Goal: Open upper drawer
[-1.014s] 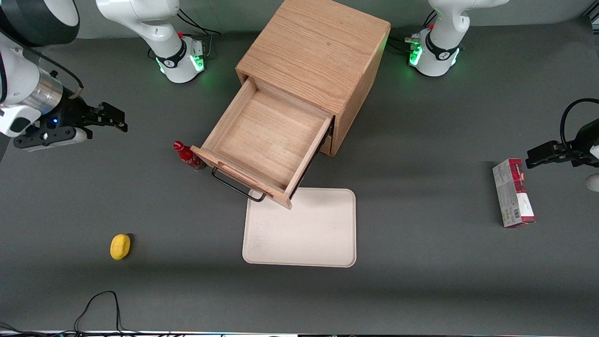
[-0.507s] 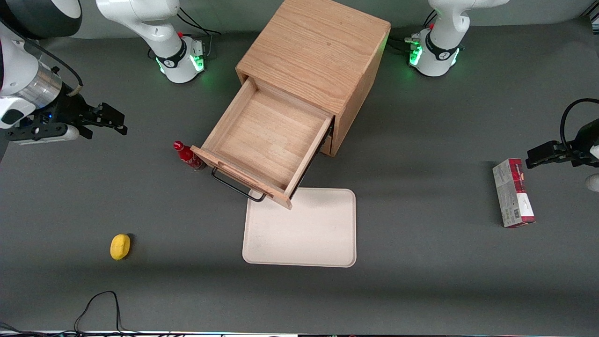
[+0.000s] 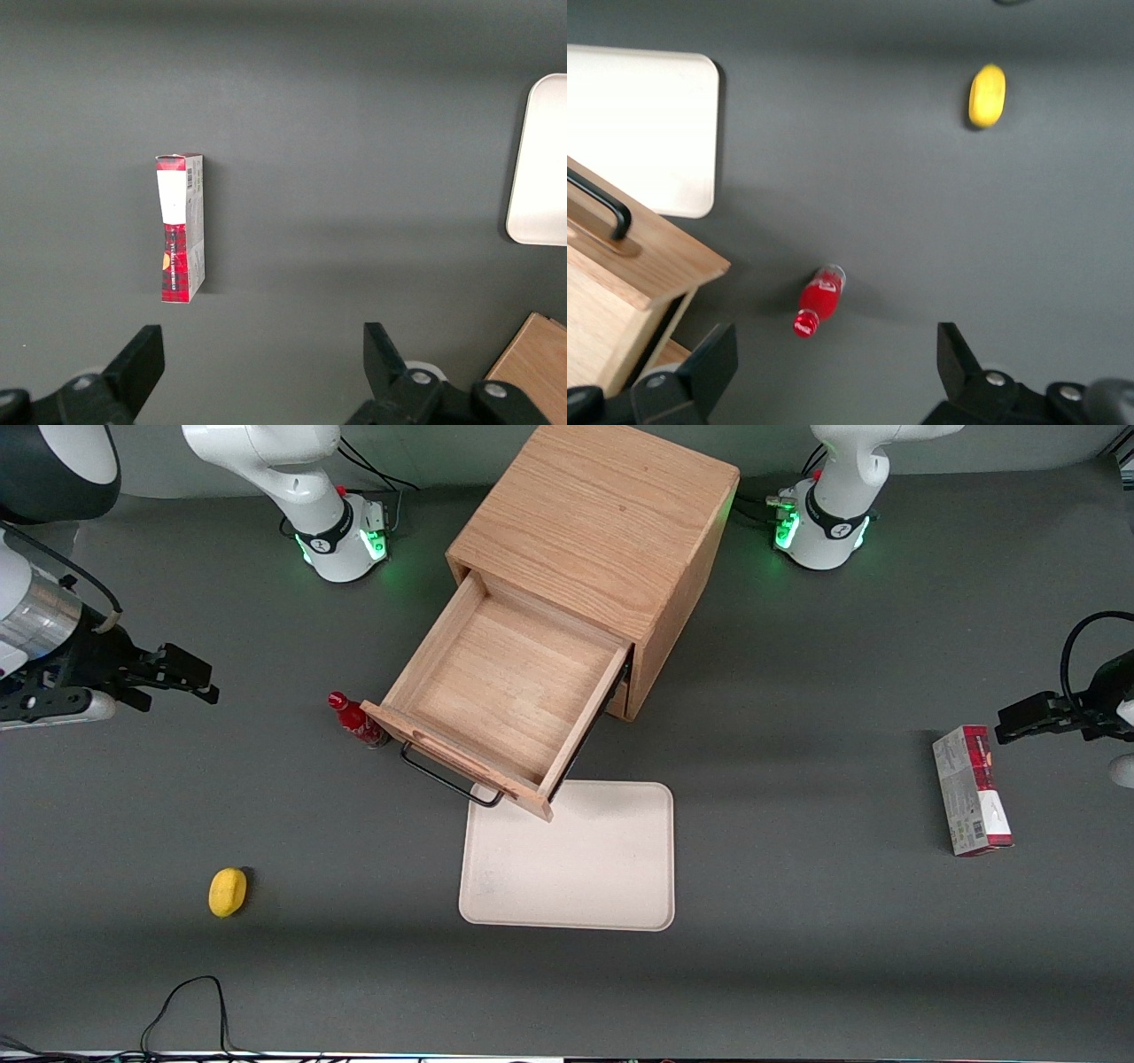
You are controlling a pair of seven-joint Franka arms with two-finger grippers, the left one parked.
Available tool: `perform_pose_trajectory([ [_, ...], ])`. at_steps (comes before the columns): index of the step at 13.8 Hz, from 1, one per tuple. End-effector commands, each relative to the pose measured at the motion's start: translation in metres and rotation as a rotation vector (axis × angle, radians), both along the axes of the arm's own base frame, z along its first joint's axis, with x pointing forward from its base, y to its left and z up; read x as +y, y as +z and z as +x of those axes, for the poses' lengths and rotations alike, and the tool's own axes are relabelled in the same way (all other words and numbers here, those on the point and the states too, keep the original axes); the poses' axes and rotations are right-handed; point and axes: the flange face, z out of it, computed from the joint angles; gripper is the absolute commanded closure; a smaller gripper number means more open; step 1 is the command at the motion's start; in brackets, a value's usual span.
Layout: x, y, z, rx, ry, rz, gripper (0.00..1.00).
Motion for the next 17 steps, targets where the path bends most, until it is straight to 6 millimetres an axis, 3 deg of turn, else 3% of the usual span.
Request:
perform_pose_trajectory([
  [1, 0.002, 0.022, 0.009, -0.014, 0.006, 0.016, 0.0],
  [3, 0.007, 0.023, 0.008, 0.0, 0.07, 0.01, 0.0],
  [6, 0.01, 0.021, 0.025, 0.041, 0.087, 0.015, 0.0],
  [11, 0.007, 0.022, 0.024, 0.068, 0.056, 0.019, 0.0],
  [13, 0.029, 0.022, 0.023, 0.064, 0.099, 0.006, 0.0],
  [17, 0.028, 0.013, 0.029, 0.071, 0.111, -0.035, 0.0],
])
